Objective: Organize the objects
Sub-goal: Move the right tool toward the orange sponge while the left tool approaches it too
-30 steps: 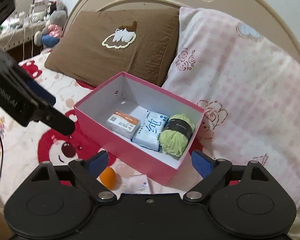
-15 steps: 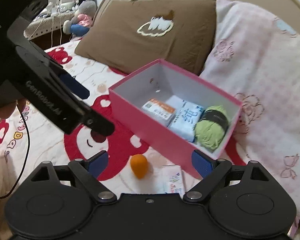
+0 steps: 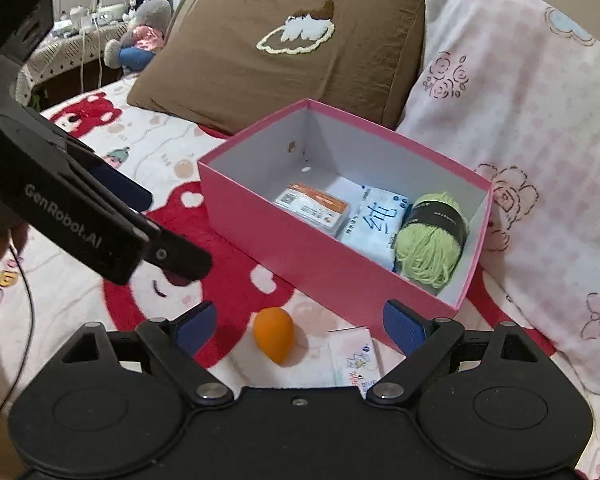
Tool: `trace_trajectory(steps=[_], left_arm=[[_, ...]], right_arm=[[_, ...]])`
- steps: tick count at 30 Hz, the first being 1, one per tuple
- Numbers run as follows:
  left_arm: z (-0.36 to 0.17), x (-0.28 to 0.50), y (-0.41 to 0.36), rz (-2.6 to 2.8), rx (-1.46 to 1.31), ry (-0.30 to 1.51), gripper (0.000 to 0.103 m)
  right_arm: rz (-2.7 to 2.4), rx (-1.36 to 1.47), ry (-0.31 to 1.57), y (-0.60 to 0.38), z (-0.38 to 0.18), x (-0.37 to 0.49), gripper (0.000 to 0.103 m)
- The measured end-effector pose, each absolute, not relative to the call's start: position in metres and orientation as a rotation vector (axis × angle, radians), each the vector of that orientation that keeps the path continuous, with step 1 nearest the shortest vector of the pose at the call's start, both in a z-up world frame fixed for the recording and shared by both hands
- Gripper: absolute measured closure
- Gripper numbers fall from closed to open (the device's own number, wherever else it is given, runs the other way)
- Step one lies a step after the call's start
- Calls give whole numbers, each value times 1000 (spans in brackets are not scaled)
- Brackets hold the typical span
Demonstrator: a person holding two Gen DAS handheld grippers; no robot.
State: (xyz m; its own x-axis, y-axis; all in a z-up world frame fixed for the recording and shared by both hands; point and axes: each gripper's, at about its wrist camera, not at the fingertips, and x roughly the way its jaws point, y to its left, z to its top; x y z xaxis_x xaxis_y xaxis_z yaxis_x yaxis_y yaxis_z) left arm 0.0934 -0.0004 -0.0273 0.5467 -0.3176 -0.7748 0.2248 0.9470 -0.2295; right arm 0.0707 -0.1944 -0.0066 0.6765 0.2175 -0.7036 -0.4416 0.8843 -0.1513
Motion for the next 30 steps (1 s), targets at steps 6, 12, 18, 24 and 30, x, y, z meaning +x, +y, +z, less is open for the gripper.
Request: trace_trajectory(steps=[6,12,18,24,30], left_arm=[[-45,98,10,-307,-167,977,7],[-65,100,16,-329,-281,1043,7],[-70,103,8,-317,-229,1009,7],[-94,111,6,-304,-226,1070,11],[-119,118,5,-332,-306,1080,14]], right_arm=[[366,-369,715,-192,-18,77,11],[376,-301,722,-192,-35,81,12],[310,-223,698,-199,-51,89,12],[347,-235,737,-201,-64,94,12],[419,-266,809,-192,-84,100,19]])
